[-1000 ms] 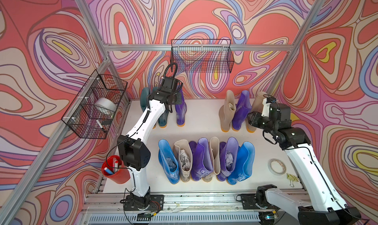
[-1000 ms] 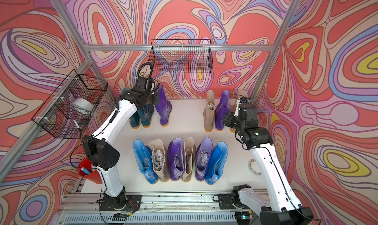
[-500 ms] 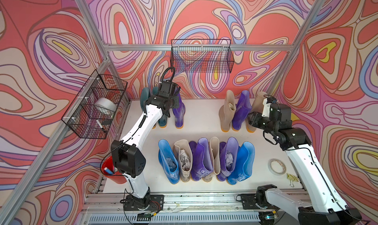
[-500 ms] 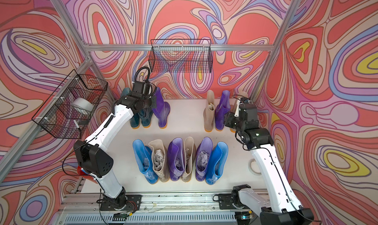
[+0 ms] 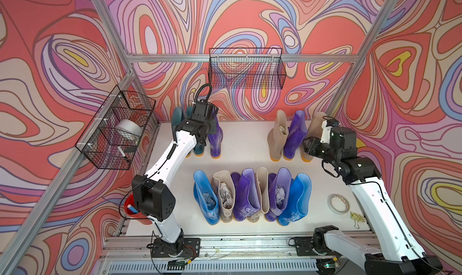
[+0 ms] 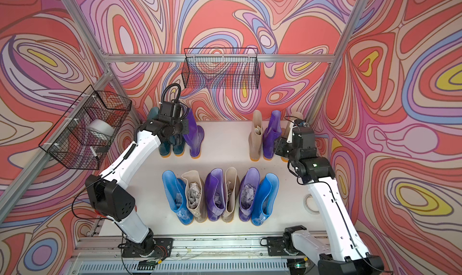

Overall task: Match and arrange rain boots in pairs
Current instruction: Place the rain boot at the center of the board.

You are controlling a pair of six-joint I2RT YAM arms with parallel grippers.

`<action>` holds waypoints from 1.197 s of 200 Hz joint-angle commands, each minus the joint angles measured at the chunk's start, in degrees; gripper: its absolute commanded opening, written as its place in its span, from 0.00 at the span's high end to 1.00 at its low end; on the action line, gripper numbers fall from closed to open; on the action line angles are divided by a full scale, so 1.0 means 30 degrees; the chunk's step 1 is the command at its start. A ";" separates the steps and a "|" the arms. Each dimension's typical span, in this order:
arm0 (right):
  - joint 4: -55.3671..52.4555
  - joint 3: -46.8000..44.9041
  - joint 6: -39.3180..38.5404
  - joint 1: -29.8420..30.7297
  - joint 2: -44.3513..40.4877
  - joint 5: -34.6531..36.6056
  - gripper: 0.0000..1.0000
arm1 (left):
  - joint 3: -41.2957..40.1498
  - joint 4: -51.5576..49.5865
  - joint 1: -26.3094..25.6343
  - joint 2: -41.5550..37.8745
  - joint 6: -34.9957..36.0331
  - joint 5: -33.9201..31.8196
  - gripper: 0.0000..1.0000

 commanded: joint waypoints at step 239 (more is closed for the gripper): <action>-0.4932 1.2092 -0.4821 -0.1090 1.0920 0.1473 0.31 | -0.4507 0.0310 -0.0044 -0.7823 -0.2008 0.4606 0.42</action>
